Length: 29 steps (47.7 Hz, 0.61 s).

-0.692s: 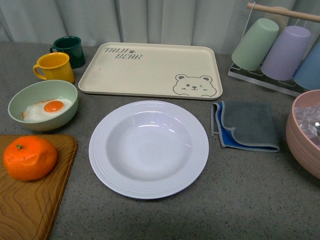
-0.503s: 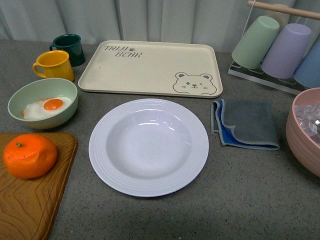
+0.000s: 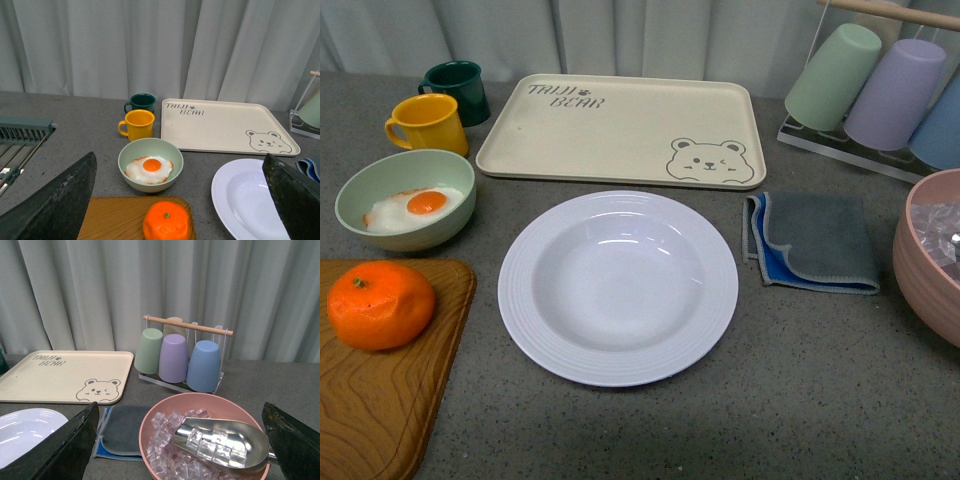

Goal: Place orange and plate with both arms

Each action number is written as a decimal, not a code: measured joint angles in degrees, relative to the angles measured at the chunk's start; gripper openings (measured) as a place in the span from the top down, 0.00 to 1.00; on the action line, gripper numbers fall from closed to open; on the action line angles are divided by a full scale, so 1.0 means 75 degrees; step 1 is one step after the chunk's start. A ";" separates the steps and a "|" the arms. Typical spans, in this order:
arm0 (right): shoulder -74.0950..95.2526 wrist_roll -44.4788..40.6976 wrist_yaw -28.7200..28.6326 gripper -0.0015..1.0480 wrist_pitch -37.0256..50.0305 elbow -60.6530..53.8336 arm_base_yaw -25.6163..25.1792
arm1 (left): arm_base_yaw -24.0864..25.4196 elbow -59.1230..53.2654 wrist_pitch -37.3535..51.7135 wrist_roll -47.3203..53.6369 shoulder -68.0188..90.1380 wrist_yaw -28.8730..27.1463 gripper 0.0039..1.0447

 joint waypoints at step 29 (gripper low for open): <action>-0.0003 0.0000 -0.0003 0.09 0.0000 0.0000 0.0000 | -0.0484 0.0764 -0.1486 -0.0644 0.2055 -0.0854 0.06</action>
